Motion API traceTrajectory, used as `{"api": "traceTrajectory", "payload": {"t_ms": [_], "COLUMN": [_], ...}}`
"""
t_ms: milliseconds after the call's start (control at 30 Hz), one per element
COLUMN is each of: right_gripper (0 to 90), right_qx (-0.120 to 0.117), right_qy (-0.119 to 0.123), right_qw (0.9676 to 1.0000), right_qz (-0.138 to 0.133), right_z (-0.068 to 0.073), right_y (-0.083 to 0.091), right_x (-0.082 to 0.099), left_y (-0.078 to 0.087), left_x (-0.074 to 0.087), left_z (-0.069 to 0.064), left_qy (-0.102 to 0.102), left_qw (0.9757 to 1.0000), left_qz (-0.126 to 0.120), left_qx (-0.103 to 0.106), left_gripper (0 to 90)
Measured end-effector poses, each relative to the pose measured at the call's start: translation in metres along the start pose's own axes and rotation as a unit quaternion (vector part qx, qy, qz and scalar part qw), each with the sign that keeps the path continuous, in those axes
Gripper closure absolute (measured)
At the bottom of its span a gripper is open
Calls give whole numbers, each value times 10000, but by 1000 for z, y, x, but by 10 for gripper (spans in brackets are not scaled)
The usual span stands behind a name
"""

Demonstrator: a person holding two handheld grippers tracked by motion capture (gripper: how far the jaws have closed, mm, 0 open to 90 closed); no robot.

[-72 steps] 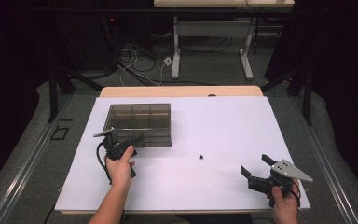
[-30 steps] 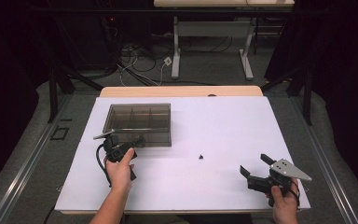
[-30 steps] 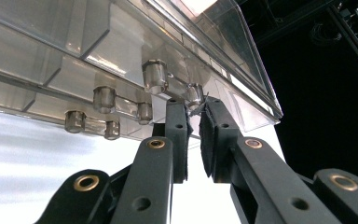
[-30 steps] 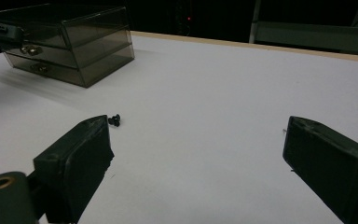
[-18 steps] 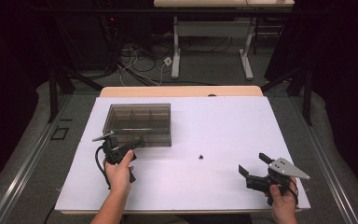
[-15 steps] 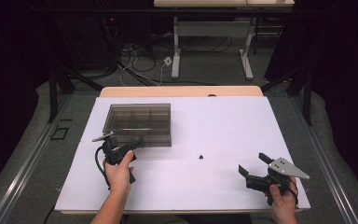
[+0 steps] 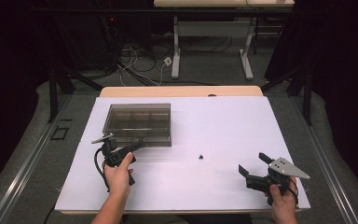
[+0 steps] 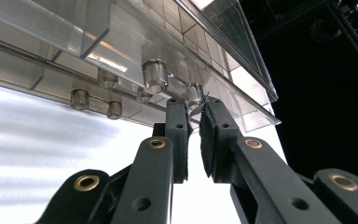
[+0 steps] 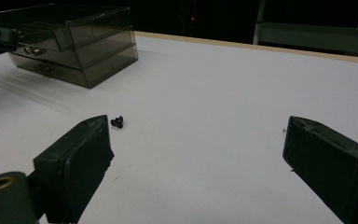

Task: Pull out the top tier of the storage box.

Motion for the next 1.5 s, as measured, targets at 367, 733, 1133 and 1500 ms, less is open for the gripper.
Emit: {"api": "traceTrajectory", "payload": {"t_ms": [367, 733, 1133, 1500], "right_gripper": [75, 75, 78, 79], "right_qx": [6, -4, -4, -21], "right_qy": [-28, -39, -21, -4], "right_qw": [10000, 10000, 10000, 10000], "right_qz": [-9, -9, -2, 18], "right_z": [0, 0, -1, -1], "right_y": [-1, -1, -1, -1], "right_x": [0, 0, 0, 0], "left_y": [2, 3, 2, -2], "left_x": [2, 2, 4, 8], "left_z": [0, 0, 0, -3], "left_qy": [12, 22, 23, -67], "left_qw": [10000, 10000, 10000, 9999], "left_qz": [11, -11, 18, 87], "left_qx": [11, 37, 55, 93], "left_gripper": [816, 806, 729, 600]}}
Point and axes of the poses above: each handheld gripper's, and its own axes: y roughly backward along the jaws, x roughly out of its underside, z roughly to its left, the point moved 3 cm from there along -y, roughly forward along the jaws, and after that the axes turned 1 degree about y, right-handed, at the moved point
